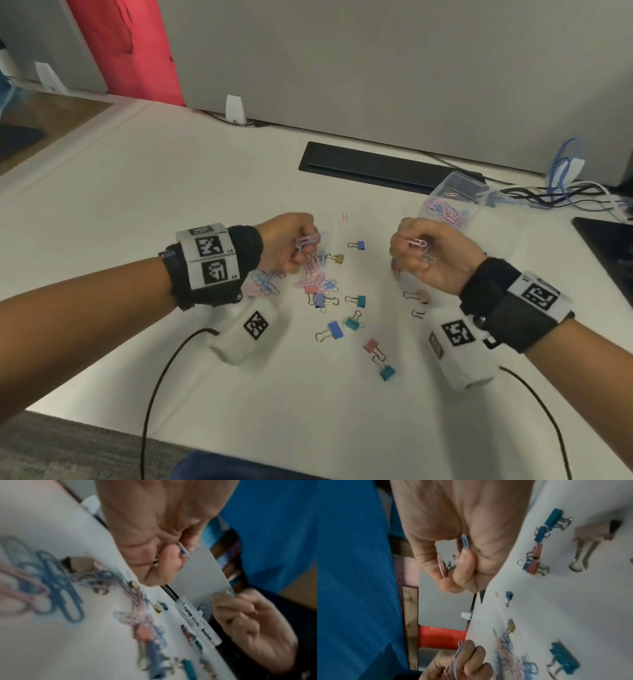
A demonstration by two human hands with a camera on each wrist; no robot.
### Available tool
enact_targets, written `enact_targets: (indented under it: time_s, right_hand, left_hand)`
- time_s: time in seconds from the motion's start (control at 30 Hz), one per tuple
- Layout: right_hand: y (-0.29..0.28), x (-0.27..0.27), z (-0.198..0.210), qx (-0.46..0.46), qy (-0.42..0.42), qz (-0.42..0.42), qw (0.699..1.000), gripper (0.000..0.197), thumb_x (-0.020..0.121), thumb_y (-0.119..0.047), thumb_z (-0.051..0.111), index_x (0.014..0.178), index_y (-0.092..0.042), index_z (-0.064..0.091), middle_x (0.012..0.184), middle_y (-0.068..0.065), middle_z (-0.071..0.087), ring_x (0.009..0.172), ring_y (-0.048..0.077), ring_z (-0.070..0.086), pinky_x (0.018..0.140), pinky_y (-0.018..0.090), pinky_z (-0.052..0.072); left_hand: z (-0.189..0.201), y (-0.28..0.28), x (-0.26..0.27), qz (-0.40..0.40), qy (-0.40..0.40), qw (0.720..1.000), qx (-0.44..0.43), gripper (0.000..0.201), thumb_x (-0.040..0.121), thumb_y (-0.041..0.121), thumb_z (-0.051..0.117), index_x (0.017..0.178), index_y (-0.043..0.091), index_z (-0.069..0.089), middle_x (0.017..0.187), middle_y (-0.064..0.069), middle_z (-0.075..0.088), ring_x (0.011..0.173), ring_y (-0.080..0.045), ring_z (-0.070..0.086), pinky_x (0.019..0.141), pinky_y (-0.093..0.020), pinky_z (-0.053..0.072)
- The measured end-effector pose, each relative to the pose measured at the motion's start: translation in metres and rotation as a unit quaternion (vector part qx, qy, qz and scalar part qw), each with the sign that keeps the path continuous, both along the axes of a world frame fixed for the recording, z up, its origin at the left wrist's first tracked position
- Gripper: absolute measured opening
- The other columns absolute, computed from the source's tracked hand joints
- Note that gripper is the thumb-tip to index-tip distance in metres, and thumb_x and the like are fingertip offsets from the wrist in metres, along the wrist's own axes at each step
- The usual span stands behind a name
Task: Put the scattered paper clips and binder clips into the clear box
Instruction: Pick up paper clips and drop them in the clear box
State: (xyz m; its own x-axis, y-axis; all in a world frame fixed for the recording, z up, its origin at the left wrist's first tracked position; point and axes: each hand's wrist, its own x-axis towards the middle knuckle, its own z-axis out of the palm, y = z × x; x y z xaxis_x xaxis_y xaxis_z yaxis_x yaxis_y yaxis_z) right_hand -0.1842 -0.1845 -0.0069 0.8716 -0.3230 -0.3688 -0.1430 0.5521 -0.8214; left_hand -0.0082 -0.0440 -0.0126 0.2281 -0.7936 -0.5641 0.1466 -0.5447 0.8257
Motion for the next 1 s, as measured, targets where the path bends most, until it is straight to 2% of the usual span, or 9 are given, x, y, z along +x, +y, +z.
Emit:
enact_targets:
  time_s: [0.13,0.27,0.33,0.47,0.6,0.7,0.8,0.93,1.0]
  right_hand:
    - [-0.011,-0.01,0.001,0.05,-0.045,-0.034,0.997,0.021,0.045,-0.008,0.068,0.05,-0.011,0.047,0.046,0.006,0.051,0.035,0.01,0.038,0.03,0.016,0.037]
    - [-0.015,-0.019,0.004,0.085,-0.046,-0.068,0.993,0.014,0.04,-0.015,0.06,0.049,-0.008,0.052,0.04,0.003,0.043,0.033,0.012,0.035,0.031,0.013,0.027]
    - [-0.019,-0.02,0.005,0.104,-0.005,-0.091,0.99,0.014,0.049,-0.018,0.059,0.047,-0.01,0.047,0.037,0.0,0.037,0.029,0.011,0.032,0.029,0.015,0.022]
    - [-0.043,-0.02,0.01,0.089,0.142,-0.104,0.98,0.051,0.096,-0.026,0.033,0.046,-0.015,0.039,0.03,-0.004,0.033,0.022,0.007,0.03,0.022,0.014,0.02]
    - [-0.072,-0.014,0.033,0.07,0.184,-0.13,0.972,0.042,0.1,-0.026,0.029,0.06,-0.017,0.037,0.032,-0.003,0.036,0.023,0.005,0.035,0.023,0.011,0.024]
    - [-0.094,-0.008,0.042,0.011,0.205,-0.2,0.958,0.036,0.1,-0.024,0.031,0.069,-0.012,0.044,0.04,0.0,0.044,0.025,0.005,0.038,0.025,0.01,0.027]
    - [-0.108,0.003,0.038,-0.072,0.195,-0.281,0.937,0.027,0.1,-0.01,0.03,0.075,-0.012,0.043,0.069,0.0,0.045,0.045,0.005,0.035,0.032,0.011,0.03]
    - [-0.114,0.014,0.029,-0.127,0.198,-0.344,0.909,0.021,0.098,-0.016,0.037,0.079,-0.011,0.044,0.078,0.001,0.045,0.066,0.012,0.041,0.067,0.023,0.044]
    - [-0.112,0.017,0.027,-0.151,0.223,-0.338,0.902,0.016,0.098,-0.022,0.039,0.091,-0.011,0.048,0.08,-0.001,0.047,0.093,0.018,0.05,0.094,0.035,0.044]
  left_hand:
    - [0.007,-0.002,0.008,0.032,0.173,0.983,-0.056,0.01,0.058,0.014,0.034,0.05,0.012,0.04,0.045,-0.002,0.042,0.029,-0.009,0.03,0.029,-0.004,0.023]
    - [0.005,-0.007,0.007,0.018,0.21,0.976,-0.062,0.021,0.06,0.018,0.036,0.043,0.01,0.046,0.043,-0.003,0.045,0.025,-0.008,0.031,0.028,-0.003,0.022]
    - [0.003,-0.011,0.005,0.023,0.202,0.978,-0.044,0.035,0.074,0.024,0.037,0.043,0.01,0.048,0.042,-0.003,0.046,0.025,-0.008,0.031,0.027,-0.003,0.022]
    - [0.004,-0.011,0.004,0.007,0.12,0.993,0.003,0.044,0.094,0.028,0.036,0.054,0.013,0.043,0.042,0.001,0.046,0.025,-0.005,0.031,0.024,-0.005,0.02]
    - [0.011,0.001,0.019,-0.006,0.107,0.994,0.014,0.032,0.096,0.021,0.036,0.067,0.014,0.048,0.047,0.003,0.051,0.029,-0.005,0.038,0.025,-0.009,0.027]
    - [0.011,0.011,0.033,-0.014,0.018,0.999,0.046,0.028,0.097,0.015,0.036,0.077,0.012,0.054,0.048,0.004,0.045,0.031,-0.004,0.035,0.027,-0.011,0.025]
    - [0.013,0.021,0.037,-0.081,-0.181,0.974,0.107,0.03,0.098,0.012,0.034,0.07,0.013,0.047,0.055,0.003,0.032,0.037,-0.006,0.024,0.034,-0.014,0.017]
    - [0.012,0.032,0.033,-0.191,-0.408,0.877,0.167,0.04,0.093,0.043,0.045,0.064,0.016,0.037,0.062,0.002,0.034,0.053,-0.014,0.03,0.047,-0.021,0.025]
    - [0.012,0.038,0.034,-0.217,-0.454,0.844,0.184,0.036,0.081,0.049,0.06,0.072,0.019,0.043,0.07,0.007,0.041,0.069,-0.015,0.042,0.06,-0.023,0.034]
